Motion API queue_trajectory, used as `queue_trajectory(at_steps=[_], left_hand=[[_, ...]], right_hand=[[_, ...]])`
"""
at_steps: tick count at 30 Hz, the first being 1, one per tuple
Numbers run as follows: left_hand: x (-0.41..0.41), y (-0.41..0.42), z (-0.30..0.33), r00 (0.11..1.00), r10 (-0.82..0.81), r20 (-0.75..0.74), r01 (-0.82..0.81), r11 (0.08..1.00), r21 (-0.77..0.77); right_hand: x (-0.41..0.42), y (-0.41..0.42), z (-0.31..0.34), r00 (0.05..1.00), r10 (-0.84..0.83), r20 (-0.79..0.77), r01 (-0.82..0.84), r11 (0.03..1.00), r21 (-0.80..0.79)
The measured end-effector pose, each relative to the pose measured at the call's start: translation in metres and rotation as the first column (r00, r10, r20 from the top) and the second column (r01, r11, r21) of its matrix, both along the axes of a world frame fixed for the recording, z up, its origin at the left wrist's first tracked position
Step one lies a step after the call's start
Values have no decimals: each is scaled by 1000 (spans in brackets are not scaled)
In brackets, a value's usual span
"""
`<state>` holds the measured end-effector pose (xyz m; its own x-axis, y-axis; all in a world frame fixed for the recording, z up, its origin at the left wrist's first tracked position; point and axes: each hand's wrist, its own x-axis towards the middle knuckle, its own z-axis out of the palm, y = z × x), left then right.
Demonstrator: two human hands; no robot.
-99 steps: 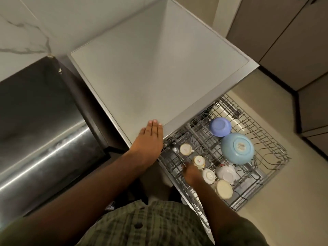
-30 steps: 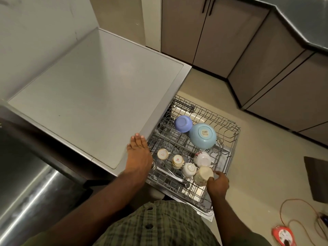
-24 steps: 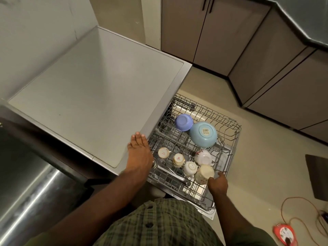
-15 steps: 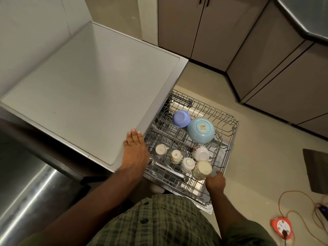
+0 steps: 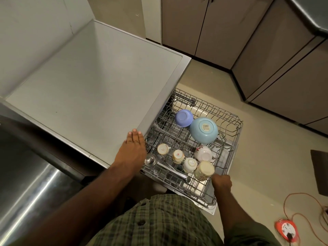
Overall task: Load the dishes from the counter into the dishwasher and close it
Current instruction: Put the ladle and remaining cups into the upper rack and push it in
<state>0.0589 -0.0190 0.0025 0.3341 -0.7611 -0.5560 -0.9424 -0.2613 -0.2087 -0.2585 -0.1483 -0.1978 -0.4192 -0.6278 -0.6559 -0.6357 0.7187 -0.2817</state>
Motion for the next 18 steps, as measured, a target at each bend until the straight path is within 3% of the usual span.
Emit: queue_trajectory(at_steps=[5, 18], left_hand=[[0, -2, 7, 999, -11, -30, 11, 1000, 12], [8, 11, 8, 978, 90, -189, -100, 994, -41]], right_hand=[[18, 2, 15, 999, 37, 23, -37, 999, -1], [136, 12, 17, 876, 422, 235, -428, 903, -24]])
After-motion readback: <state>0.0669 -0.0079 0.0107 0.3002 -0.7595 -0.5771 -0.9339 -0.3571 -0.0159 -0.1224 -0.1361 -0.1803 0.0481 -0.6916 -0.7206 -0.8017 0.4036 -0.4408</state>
